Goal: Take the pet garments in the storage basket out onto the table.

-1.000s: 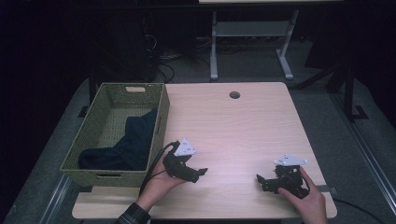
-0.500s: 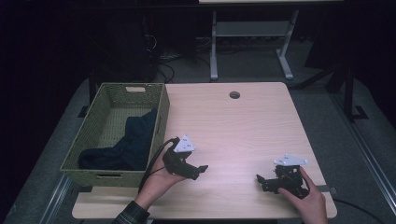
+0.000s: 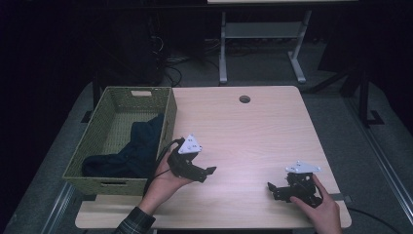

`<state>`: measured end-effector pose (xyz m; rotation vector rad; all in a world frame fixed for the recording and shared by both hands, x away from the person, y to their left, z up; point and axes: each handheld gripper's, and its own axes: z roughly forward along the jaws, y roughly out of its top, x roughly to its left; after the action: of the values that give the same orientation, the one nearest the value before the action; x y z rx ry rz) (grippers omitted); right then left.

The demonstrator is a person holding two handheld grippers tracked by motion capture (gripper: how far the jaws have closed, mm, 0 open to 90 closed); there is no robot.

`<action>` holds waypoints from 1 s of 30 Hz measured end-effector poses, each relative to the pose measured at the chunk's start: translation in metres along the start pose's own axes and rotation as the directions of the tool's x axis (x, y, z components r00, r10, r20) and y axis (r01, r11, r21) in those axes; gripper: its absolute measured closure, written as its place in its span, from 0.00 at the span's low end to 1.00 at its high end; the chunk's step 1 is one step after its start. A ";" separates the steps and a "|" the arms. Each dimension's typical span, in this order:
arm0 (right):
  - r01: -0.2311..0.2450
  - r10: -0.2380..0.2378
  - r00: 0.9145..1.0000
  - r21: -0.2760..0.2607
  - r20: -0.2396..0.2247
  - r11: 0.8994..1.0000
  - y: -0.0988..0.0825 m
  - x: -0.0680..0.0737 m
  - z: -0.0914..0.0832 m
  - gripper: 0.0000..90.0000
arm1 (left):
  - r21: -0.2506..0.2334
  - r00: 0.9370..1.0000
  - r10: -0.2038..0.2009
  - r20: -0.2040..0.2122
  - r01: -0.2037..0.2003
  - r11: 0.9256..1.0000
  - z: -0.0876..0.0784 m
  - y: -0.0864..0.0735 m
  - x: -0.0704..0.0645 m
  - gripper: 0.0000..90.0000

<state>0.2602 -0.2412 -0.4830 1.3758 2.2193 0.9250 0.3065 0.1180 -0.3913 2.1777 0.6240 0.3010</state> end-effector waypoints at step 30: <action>0.002 -0.002 1.000 -0.002 0.001 1.000 0.000 0.000 0.000 0.00 | -0.034 1.000 -0.028 -0.008 0.028 0.999 -0.031 0.027 0.023 0.16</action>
<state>0.2603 -0.2414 -0.4830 1.3725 2.2184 0.9251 0.3218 0.1364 -0.3511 2.1341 0.6495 0.3040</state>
